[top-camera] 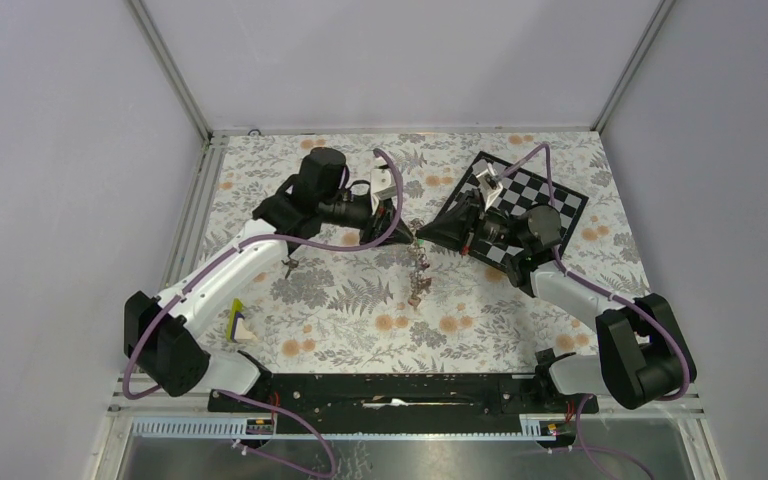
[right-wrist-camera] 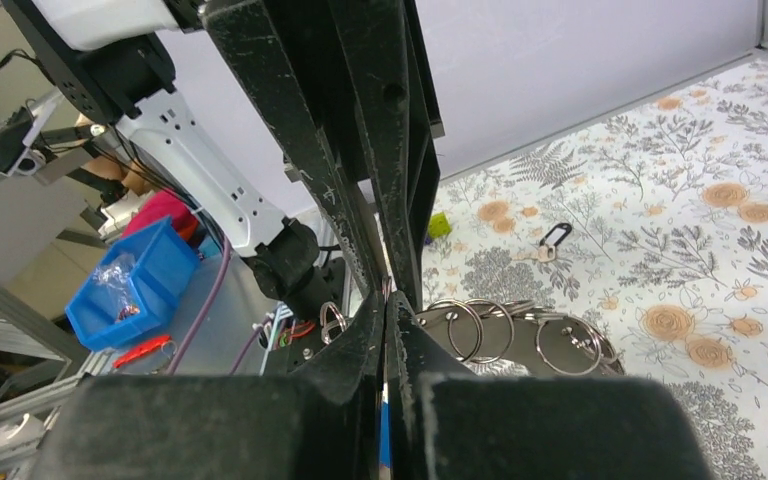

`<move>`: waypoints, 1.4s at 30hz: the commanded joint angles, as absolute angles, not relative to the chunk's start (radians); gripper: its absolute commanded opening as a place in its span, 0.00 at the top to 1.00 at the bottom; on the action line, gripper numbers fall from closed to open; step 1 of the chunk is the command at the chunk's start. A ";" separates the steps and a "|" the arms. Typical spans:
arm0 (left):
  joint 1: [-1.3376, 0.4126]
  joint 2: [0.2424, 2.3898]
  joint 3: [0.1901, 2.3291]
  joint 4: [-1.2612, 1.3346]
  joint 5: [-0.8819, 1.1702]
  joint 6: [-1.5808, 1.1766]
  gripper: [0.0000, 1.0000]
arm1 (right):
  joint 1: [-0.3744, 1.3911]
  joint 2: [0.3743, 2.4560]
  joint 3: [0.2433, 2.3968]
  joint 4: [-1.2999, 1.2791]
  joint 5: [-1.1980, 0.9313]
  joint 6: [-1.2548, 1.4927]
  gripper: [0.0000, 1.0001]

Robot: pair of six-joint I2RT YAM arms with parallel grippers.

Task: Put the keys on the keyring

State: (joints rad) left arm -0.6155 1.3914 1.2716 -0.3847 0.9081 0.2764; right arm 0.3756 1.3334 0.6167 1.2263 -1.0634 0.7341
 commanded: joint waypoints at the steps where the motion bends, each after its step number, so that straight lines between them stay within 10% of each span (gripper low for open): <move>1: -0.607 1.365 1.253 -0.204 0.947 0.182 0.82 | 0.380 1.326 0.623 1.414 -1.001 0.822 1.00; 12: -0.586 1.376 1.244 -0.116 0.975 0.089 0.78 | 0.380 1.323 0.599 1.421 -0.996 0.802 1.00; 26: -0.586 1.355 1.255 -0.221 0.994 0.165 1.00 | 0.366 1.313 0.590 1.374 -1.015 0.732 1.00; 42: -0.673 1.422 1.465 -0.721 0.762 0.466 1.00 | 0.367 1.267 0.669 1.061 -1.199 0.402 0.66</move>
